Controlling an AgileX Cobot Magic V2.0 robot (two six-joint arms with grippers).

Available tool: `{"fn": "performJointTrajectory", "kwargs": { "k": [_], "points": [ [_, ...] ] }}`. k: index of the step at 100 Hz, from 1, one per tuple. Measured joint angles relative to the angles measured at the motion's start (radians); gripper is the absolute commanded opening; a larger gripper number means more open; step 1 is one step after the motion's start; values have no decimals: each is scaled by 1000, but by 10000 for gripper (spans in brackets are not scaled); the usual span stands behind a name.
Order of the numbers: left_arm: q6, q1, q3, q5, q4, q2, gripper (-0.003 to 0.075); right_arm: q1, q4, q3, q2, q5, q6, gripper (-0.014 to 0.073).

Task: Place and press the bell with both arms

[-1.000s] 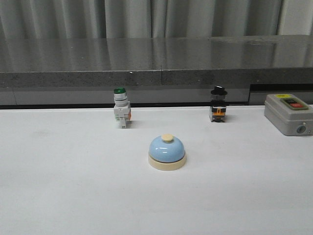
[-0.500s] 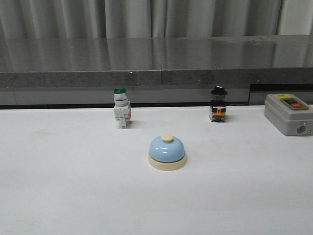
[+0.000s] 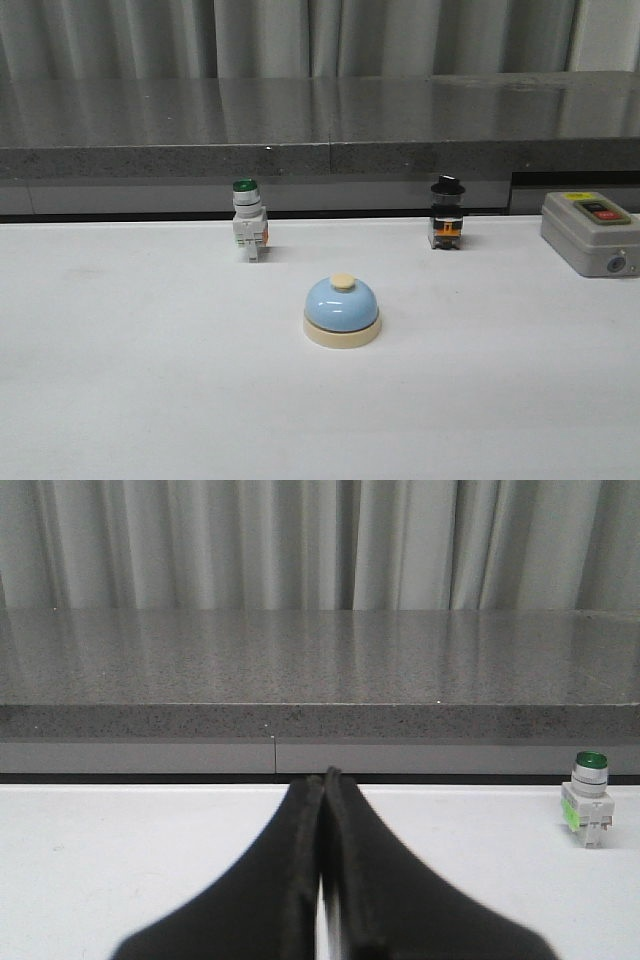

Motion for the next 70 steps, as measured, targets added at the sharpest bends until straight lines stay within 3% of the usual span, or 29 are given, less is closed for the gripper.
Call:
{"fn": "performJointTrajectory", "kwargs": {
  "k": [30,49,70],
  "points": [
    [0,0,0,0,0,0,-20,0,0,-30,0,24,0,-60],
    [0,0,0,0,0,0,-20,0,0,-202,13,189,0,-60],
    [0,0,0,0,0,0,-20,0,0,-369,210,336,0,-60]
  ]
}}
